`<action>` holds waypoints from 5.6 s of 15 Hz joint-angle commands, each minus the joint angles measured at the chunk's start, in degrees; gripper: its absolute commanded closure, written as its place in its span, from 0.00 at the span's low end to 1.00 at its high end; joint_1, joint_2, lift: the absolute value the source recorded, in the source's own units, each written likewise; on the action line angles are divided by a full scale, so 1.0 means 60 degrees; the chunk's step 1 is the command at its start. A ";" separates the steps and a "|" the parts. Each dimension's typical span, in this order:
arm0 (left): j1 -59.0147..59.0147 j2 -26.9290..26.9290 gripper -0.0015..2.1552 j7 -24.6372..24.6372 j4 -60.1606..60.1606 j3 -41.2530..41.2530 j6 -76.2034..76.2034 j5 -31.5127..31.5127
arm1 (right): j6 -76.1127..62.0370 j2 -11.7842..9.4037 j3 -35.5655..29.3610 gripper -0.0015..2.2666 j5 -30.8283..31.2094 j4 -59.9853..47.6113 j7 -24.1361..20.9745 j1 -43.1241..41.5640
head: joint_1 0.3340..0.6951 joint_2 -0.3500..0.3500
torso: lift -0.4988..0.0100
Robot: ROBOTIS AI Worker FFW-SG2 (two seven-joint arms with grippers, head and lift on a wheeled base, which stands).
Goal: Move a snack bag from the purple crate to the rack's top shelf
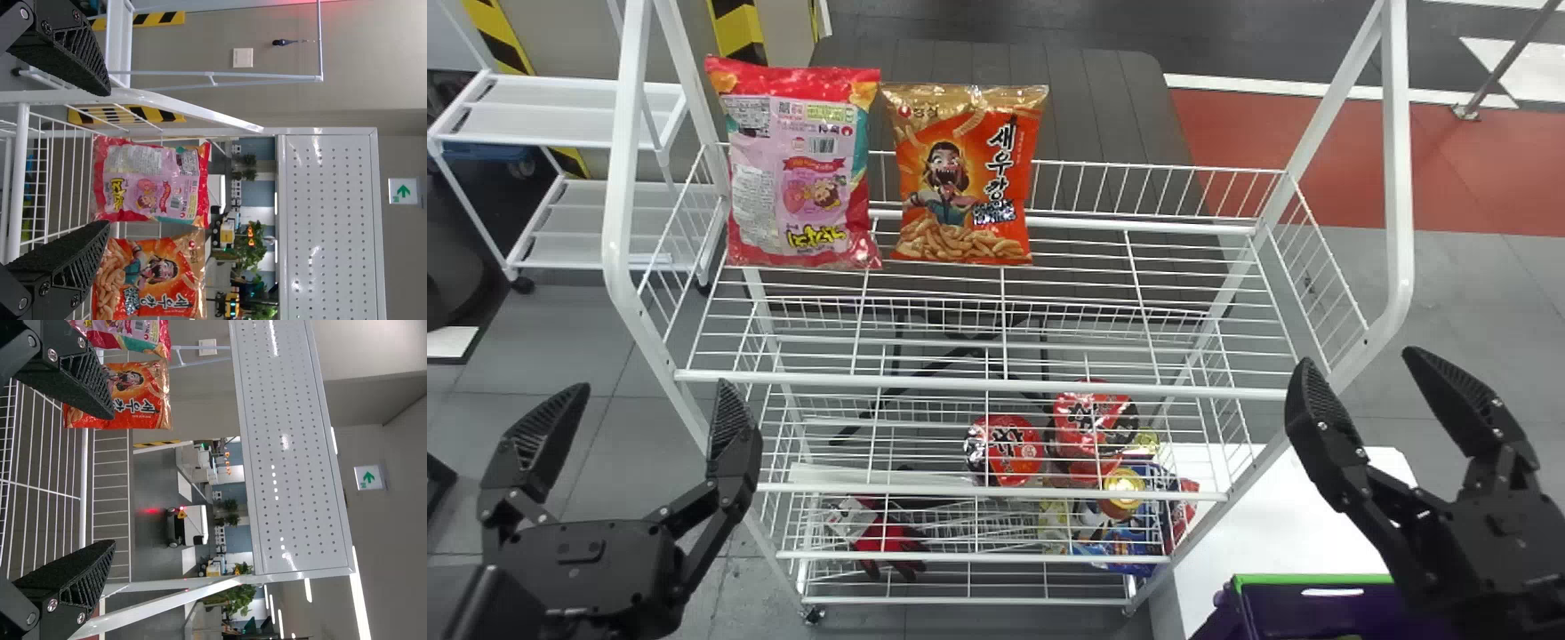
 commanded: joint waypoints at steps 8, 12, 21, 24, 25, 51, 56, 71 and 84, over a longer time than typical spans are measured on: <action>0.0009 0.0003 0.06 -0.0017 -0.0002 0.0029 0.0032 0.0208 | 0.0000 -0.0022 0.0002 0.07 -0.0029 0.0038 0.0000 -0.0043 | 1.00 0.39 | 0.98; 0.0023 0.0003 0.06 -0.0002 -0.0016 0.0073 0.0002 0.0252 | 0.0000 -0.0008 0.0002 0.07 -0.0073 0.0082 0.0029 -0.0058 | 1.00 0.39 | 0.98; 0.0053 0.0003 0.06 -0.0002 -0.0016 0.0102 -0.0027 0.0237 | 0.0117 0.0022 0.0031 0.07 -0.0117 0.0067 0.0205 -0.0058 | 1.00 0.41 | 0.91; 0.0053 0.0003 0.06 -0.0002 -0.0016 0.0102 -0.0027 0.0237 | 0.0117 0.0022 0.0031 0.07 -0.0117 0.0082 0.0205 -0.0058 | 1.00 0.41 | 0.89; 0.0053 0.0003 0.06 -0.0002 -0.0016 0.0102 -0.0027 0.0237 | 0.0117 0.0022 0.0031 0.07 -0.0117 0.0082 0.0205 -0.0058 | 1.00 0.41 | 0.88; 0.0023 0.0003 0.06 -0.0002 0.0013 0.0102 -0.0027 0.0266 | 0.0058 0.0051 0.0031 0.07 -0.0059 0.0155 0.0322 -0.0073 | 1.00 0.41 | 0.68; -0.0035 0.0003 0.06 -0.0017 0.0072 0.0102 0.0002 0.0296 | 0.0058 0.0022 0.0031 0.07 -0.0029 0.0170 0.0322 -0.0073 | 1.00 0.41 | 0.64; -0.0079 -0.0011 0.06 -0.0002 0.0116 0.0088 0.0002 0.0296 | 0.0058 0.0051 0.0031 0.07 0.0000 0.0258 0.0322 -0.0087 | 1.00 0.41 | 0.52; -0.0094 -0.0011 0.06 -0.0002 0.0101 0.0058 0.0002 0.0281 | 0.0088 0.0007 0.0089 0.07 0.0073 0.0258 0.0322 -0.0117 | 1.00 0.41 | 0.42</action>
